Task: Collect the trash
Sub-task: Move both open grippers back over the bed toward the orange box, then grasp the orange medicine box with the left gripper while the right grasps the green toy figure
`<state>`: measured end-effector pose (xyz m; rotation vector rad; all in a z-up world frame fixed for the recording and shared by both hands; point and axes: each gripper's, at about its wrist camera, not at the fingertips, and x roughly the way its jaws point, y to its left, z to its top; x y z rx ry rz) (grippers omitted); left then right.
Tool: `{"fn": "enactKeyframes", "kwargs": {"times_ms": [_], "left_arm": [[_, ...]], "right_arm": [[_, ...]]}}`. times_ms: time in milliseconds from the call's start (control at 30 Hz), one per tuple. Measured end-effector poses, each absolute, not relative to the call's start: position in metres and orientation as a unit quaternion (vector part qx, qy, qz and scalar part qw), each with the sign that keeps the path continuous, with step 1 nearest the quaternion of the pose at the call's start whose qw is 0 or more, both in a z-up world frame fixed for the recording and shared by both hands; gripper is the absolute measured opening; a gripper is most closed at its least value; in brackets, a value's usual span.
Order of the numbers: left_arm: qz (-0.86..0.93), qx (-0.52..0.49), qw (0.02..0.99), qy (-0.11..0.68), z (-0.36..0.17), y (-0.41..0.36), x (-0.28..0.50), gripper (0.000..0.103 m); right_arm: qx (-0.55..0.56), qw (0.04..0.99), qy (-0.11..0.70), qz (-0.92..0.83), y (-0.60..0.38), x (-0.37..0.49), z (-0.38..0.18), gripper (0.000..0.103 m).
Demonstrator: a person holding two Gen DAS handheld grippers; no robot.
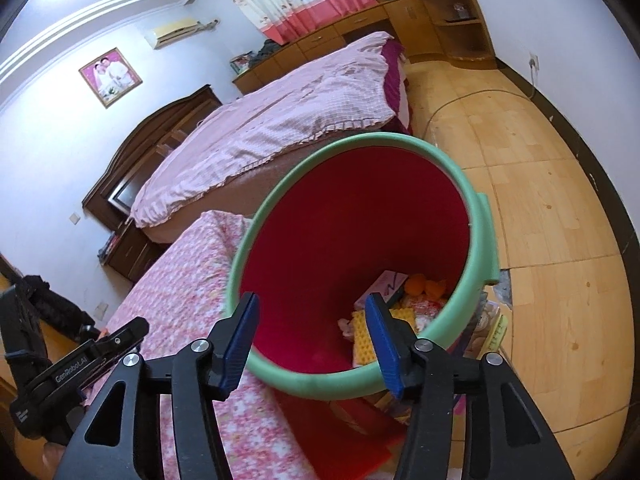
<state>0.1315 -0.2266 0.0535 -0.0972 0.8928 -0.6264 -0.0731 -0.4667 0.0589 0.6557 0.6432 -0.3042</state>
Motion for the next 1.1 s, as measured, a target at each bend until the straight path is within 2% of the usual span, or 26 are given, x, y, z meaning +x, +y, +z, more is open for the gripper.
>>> {"fn": "enactKeyframes", "kwargs": {"times_ms": [167, 267, 600, 833, 900, 967, 1100], "left_arm": [[-0.272, -0.047, 0.867, 0.415, 0.060, -0.191, 0.136, 0.038], [-0.255, -0.033, 0.876, 0.407, 0.064, -0.172, 0.138, 0.041], [-0.195, -0.025, 0.898, 0.394, 0.067, -0.101, 0.158, 0.042], [-0.158, -0.021, 0.908, 0.387, 0.065, -0.061, 0.184, 0.050], [-0.153, -0.021, 0.909, 0.386, 0.063, -0.055, 0.194, 0.055], [-0.149, -0.019, 0.910, 0.386, 0.060, -0.051, 0.204, 0.065], [-0.145, -0.016, 0.906, 0.397, 0.050, -0.045, 0.228, 0.065]], "right_arm": [[0.298, 0.892, 0.316, -0.128, -0.444, -0.063, 0.069, 0.061], [0.290, 0.894, 0.322, -0.117, -0.429, -0.054, 0.074, 0.070], [0.250, 0.906, 0.331, -0.085, -0.371, -0.021, 0.095, 0.071], [0.233, 0.909, 0.341, -0.061, -0.336, 0.015, 0.093, 0.072], [0.236, 0.906, 0.345, -0.056, -0.329, 0.025, 0.089, 0.072], [0.238, 0.904, 0.351, -0.053, -0.324, 0.035, 0.084, 0.072], [0.236, 0.899, 0.365, -0.047, -0.315, 0.058, 0.074, 0.072]]}}
